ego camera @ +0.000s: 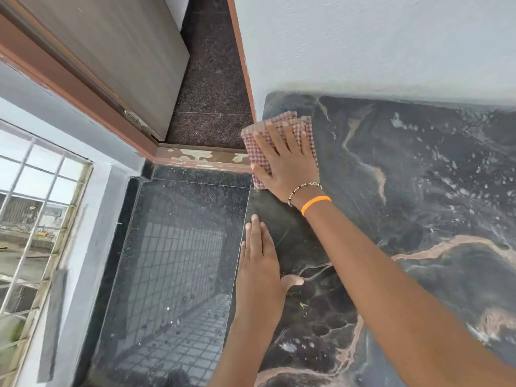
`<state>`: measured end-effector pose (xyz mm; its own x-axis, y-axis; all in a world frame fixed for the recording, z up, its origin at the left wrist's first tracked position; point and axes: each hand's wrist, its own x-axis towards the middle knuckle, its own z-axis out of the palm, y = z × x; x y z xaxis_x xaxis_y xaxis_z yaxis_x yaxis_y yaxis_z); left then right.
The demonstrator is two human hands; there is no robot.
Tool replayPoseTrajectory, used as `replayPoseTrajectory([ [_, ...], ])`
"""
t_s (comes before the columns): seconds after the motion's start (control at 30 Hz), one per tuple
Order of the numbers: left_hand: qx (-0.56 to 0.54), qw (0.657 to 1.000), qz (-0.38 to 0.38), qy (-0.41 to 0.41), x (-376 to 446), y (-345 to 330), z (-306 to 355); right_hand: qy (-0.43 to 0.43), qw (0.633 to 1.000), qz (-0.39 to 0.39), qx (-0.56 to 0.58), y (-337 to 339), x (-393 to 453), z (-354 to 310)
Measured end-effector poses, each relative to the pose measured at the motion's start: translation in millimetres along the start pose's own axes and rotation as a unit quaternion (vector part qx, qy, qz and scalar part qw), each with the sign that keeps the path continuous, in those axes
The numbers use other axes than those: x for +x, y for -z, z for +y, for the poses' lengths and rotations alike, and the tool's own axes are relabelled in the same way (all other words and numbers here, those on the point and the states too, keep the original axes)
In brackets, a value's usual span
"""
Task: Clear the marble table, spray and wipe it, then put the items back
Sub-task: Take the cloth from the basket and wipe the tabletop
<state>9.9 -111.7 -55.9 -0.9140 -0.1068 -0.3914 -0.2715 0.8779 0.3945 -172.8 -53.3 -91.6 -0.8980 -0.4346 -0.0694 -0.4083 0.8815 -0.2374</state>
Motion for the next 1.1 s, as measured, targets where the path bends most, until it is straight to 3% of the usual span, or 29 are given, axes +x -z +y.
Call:
replayPoseTrajectory([
  [0.2,0.003,1.000,-0.002,0.014,-0.4,0.4,9.2,-0.060,0.998,0.022,0.003,10.8,64.9,12.7],
  [0.37,0.035,0.999,-0.037,0.003,4.5,-3.9,29.3,-0.119,0.991,0.048,0.038,15.3,45.1,30.1],
  [0.63,0.051,0.998,-0.045,0.013,3.0,-2.9,33.5,-0.289,0.953,0.085,0.029,28.2,-21.5,132.4],
  [0.73,0.058,0.997,-0.046,0.015,4.3,-2.8,35.6,-0.316,0.945,0.086,0.019,25.8,-49.7,132.3],
  [0.83,0.068,0.997,-0.042,0.016,4.7,-3.3,35.5,-0.287,0.955,0.080,0.015,17.7,-70.8,103.2],
  [1.03,0.069,0.996,-0.045,0.026,5.7,-4.0,36.7,-0.039,0.999,0.022,-0.003,4.3,-49.5,36.6],
  [1.1,0.067,0.996,-0.042,0.035,5.8,-4.5,42.3,-0.007,1.000,0.010,-0.007,8.3,-31.8,42.9],
])
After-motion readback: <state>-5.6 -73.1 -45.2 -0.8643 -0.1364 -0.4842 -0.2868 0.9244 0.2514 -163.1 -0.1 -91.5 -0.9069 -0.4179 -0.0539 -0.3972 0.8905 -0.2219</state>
